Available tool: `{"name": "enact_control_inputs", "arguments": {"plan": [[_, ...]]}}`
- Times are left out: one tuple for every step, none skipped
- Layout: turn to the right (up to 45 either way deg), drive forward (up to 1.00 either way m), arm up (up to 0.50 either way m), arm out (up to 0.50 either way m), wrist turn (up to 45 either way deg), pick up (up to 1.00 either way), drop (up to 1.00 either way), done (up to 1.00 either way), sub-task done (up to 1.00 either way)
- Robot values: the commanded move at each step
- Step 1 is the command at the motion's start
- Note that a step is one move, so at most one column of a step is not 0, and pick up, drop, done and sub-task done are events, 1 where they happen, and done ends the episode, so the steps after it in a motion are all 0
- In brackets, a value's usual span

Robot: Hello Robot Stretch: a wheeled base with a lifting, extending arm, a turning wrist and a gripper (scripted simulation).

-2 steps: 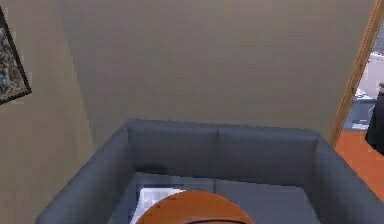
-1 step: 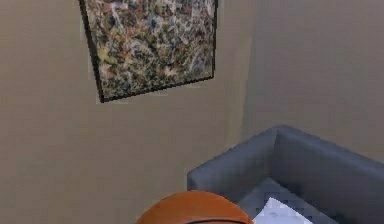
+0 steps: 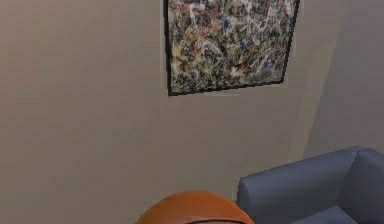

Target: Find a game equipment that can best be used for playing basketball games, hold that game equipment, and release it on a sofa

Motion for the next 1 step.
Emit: {"name": "enact_control_inputs", "arguments": {"plan": [[0.0, 0.0, 0.0, 0.48, 0.0, 0.0, 0.0, 0.0, 0.0]]}}
